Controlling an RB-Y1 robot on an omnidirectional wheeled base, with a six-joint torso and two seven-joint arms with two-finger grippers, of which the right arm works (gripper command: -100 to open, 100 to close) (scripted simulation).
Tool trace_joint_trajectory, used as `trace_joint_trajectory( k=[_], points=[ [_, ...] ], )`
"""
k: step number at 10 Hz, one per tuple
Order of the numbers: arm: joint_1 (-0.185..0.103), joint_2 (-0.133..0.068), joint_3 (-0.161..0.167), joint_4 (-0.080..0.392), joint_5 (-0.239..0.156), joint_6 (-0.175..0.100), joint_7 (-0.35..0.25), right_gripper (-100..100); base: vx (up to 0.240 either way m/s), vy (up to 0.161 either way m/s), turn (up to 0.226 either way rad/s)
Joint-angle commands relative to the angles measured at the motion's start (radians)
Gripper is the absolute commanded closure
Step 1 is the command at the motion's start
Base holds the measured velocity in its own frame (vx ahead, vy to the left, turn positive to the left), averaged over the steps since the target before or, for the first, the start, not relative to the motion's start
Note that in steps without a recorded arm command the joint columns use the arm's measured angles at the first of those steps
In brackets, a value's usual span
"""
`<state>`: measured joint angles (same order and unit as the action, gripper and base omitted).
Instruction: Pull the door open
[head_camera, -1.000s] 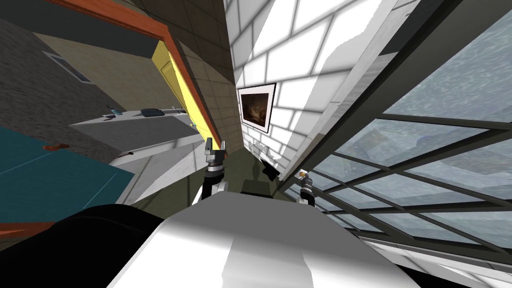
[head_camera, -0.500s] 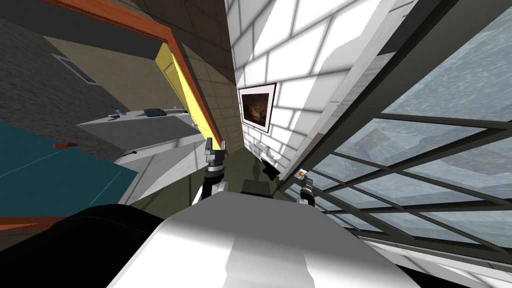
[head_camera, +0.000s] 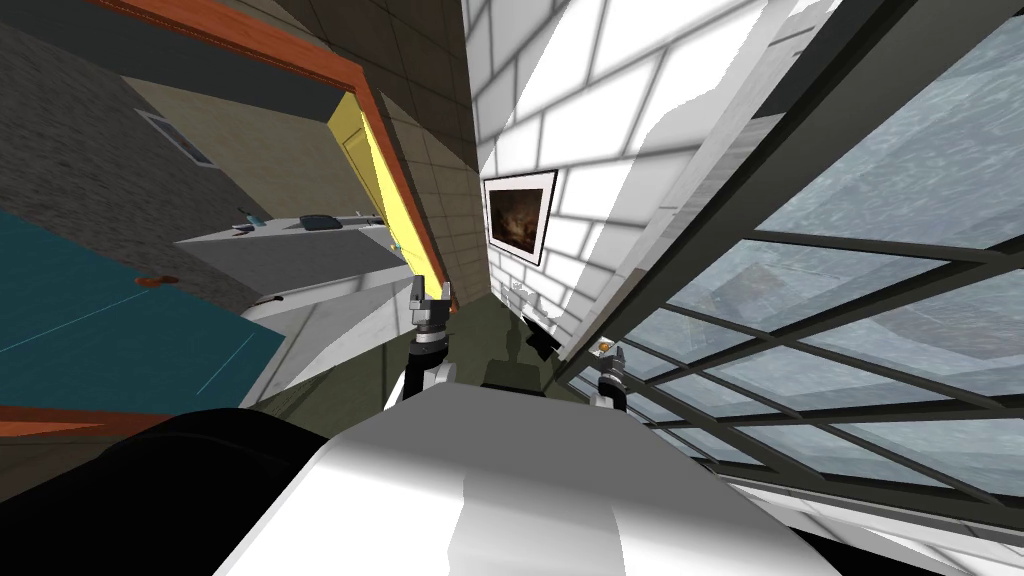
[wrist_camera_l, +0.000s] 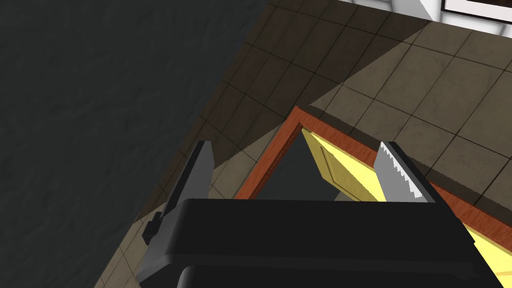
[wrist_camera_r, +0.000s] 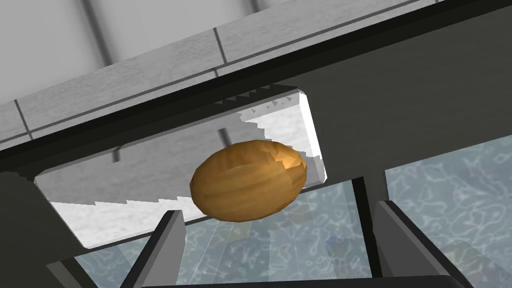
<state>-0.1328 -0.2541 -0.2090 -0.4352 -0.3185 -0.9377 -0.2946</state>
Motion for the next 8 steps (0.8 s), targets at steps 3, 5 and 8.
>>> trace_joint_trajectory(
  k=[3,5,8],
  points=[
    [-0.002,0.014,0.006,-0.013,-0.028,0.005,-0.098,-100,-0.050,0.004,0.028],
    [-0.004,0.020,0.009,-0.015,-0.040,0.004,-0.138,-100,-0.049,-0.008,0.040],
    [-0.009,0.032,0.014,-0.020,-0.067,0.004,-0.219,-100,-0.058,-0.003,0.043]
  ],
)
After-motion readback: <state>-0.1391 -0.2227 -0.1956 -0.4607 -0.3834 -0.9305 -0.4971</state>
